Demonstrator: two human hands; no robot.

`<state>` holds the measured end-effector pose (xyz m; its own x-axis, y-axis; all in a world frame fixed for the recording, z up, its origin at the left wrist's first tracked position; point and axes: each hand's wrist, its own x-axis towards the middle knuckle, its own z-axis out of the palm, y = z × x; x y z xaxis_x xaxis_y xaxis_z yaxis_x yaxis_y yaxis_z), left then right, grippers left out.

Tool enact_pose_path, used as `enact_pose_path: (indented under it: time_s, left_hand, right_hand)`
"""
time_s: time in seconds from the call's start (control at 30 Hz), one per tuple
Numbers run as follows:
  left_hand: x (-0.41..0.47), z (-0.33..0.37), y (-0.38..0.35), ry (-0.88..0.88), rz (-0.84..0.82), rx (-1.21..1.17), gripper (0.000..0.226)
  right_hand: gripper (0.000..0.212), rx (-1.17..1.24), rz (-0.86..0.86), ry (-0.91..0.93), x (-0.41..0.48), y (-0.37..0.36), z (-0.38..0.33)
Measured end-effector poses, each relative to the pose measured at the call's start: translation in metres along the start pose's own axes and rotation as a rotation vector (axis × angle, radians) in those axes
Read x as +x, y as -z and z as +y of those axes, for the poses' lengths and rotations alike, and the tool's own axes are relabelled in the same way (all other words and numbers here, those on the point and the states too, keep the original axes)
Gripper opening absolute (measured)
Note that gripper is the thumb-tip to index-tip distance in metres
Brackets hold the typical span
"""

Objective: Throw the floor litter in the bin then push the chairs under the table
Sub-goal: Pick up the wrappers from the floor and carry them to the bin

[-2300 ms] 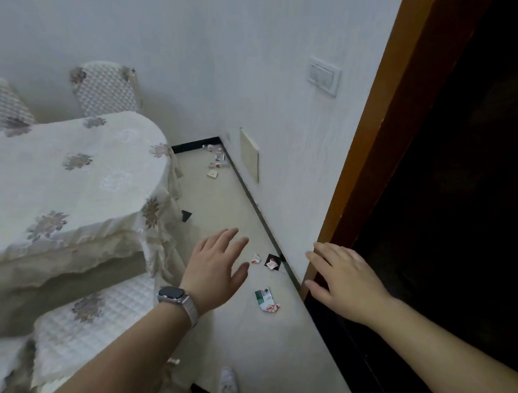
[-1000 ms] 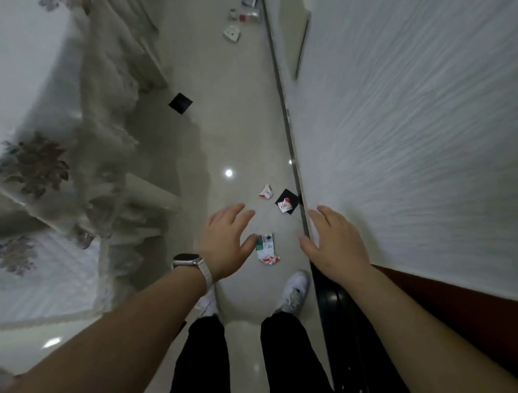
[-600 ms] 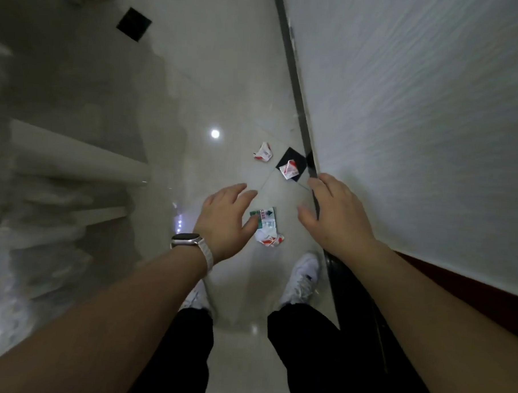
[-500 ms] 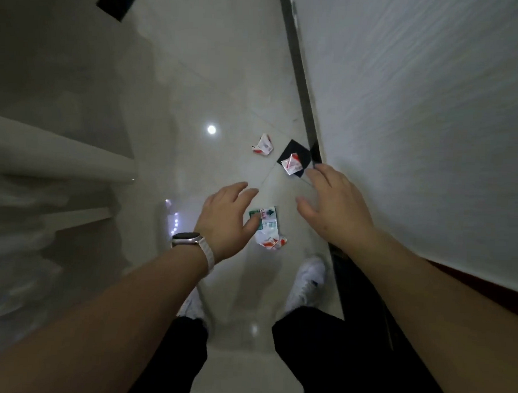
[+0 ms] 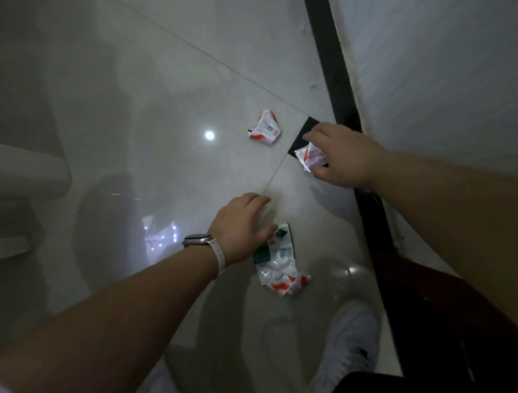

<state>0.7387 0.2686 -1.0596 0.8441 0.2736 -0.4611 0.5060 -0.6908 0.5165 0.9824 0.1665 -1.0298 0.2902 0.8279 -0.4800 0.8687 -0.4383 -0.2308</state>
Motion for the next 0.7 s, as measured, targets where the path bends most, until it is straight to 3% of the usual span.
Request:
enact_pose_path:
  time_s: [0.27,0.4,0.53,0.7]
  left_hand:
    - [0.013,-0.018,-0.033,-0.053,-0.156,0.178,0.063]
    - [0.018,-0.018,-0.033,-0.058,-0.147,0.172,0.037]
    - [0.018,-0.022,-0.033,-0.037,-0.154,0.044,0.021]
    - [0.021,-0.029,-0.015,0.109,-0.056,-0.175,0.008]
  right_hand:
    - [0.068,-0.018,-0.161,-0.018,0.044,-0.019,0.023]
    - [0.041,-0.057,-0.169,-0.019,0.054,-0.030,0.022]
    - [0.013,-0.032,-0.172,-0.035,0.059,-0.031,0.020]
    - [0.015,0.172,-0.058,-0.022,0.082,-0.017,-0.007]
